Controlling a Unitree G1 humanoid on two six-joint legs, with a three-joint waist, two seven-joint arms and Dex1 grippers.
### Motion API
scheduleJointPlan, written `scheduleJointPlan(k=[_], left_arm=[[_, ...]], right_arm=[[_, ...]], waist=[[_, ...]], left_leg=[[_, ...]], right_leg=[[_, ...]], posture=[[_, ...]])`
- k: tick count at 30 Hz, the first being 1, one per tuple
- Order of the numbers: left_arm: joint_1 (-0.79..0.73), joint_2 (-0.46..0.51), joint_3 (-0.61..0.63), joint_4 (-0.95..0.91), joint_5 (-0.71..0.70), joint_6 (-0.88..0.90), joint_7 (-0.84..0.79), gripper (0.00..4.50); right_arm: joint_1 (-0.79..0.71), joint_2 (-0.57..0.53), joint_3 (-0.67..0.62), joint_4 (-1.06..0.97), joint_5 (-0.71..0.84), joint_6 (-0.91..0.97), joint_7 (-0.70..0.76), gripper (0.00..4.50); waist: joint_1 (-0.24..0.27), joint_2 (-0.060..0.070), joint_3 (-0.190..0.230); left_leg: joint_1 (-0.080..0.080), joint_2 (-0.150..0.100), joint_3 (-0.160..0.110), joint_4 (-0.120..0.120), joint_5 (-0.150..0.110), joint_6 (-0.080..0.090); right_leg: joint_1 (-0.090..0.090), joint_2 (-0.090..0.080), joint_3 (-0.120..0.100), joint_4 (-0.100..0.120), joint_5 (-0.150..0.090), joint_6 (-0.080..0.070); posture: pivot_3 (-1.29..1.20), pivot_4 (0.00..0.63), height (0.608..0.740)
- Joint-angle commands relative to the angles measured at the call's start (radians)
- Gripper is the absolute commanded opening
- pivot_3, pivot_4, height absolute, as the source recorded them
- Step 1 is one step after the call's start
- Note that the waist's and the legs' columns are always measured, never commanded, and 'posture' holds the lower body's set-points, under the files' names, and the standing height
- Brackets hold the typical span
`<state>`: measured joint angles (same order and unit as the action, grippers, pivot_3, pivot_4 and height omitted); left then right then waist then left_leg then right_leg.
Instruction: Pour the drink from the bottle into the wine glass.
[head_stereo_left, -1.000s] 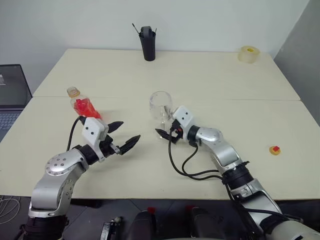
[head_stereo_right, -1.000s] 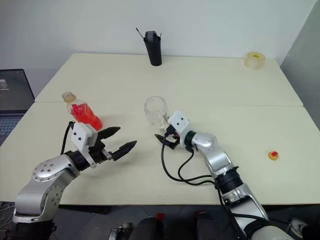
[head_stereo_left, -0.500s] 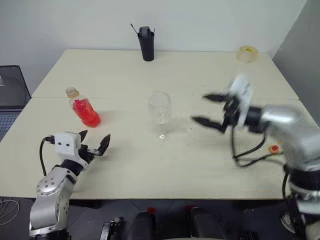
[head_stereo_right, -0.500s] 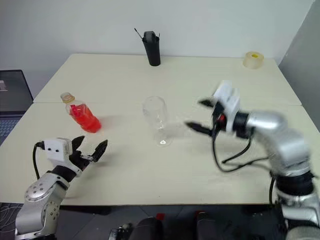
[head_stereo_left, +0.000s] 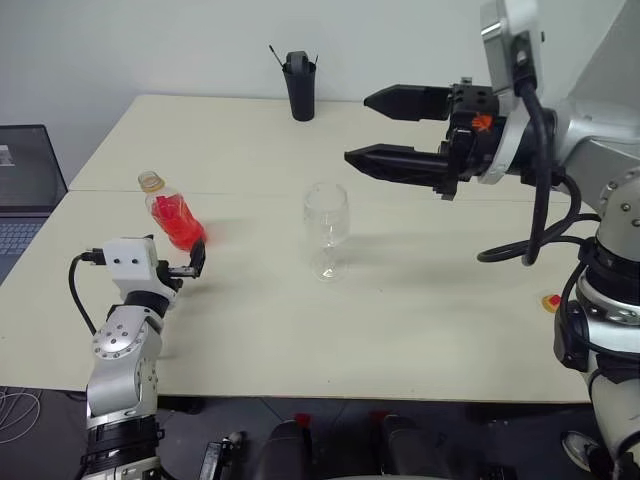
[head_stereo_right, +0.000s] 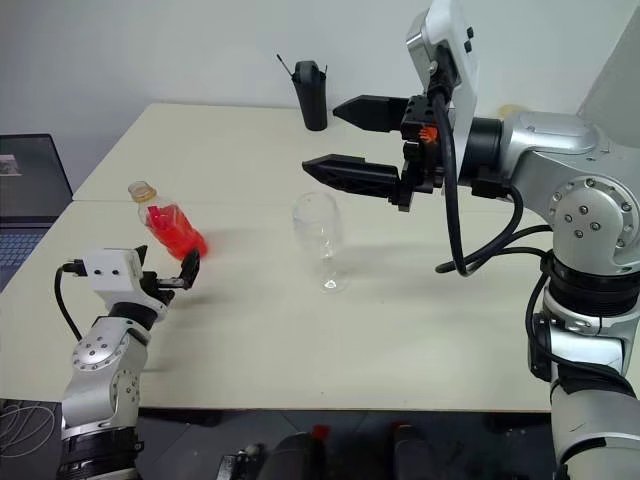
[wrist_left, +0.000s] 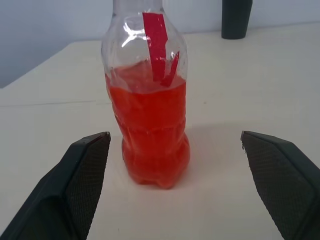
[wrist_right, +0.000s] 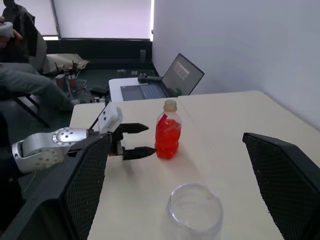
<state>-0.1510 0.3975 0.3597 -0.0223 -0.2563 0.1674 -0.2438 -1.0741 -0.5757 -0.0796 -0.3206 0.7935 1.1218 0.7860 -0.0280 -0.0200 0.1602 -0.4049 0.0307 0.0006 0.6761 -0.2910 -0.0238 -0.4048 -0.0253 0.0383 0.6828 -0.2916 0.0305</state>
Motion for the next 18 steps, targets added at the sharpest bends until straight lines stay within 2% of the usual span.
scheduleJointPlan(k=[1, 18], left_arm=[[-0.026, 0.001, 0.008, 0.004, 0.008, -0.012, 0.023, 4.50], [-0.205, 0.009, -0.042, 0.209, 0.080, -0.065, 0.069, 4.50]], right_arm=[[-0.007, -0.018, 0.000, -0.018, 0.018, -0.014, 0.003, 4.49], [0.014, -0.006, 0.009, -0.020, 0.027, -0.017, -0.059, 4.49]], waist=[[0.000, 0.000, 0.000], [0.000, 0.000, 0.000]], left_leg=[[0.000, 0.000, 0.000, 0.000, 0.000, 0.000], [-0.001, 0.000, 0.000, 0.000, 0.000, 0.000]], right_leg=[[0.000, 0.000, 0.000, 0.000, 0.000, 0.000], [0.000, 0.000, 0.000, 0.000, 0.000, 0.000]], posture=[[0.00, 0.150, 0.740], [0.00, 0.150, 0.740]])
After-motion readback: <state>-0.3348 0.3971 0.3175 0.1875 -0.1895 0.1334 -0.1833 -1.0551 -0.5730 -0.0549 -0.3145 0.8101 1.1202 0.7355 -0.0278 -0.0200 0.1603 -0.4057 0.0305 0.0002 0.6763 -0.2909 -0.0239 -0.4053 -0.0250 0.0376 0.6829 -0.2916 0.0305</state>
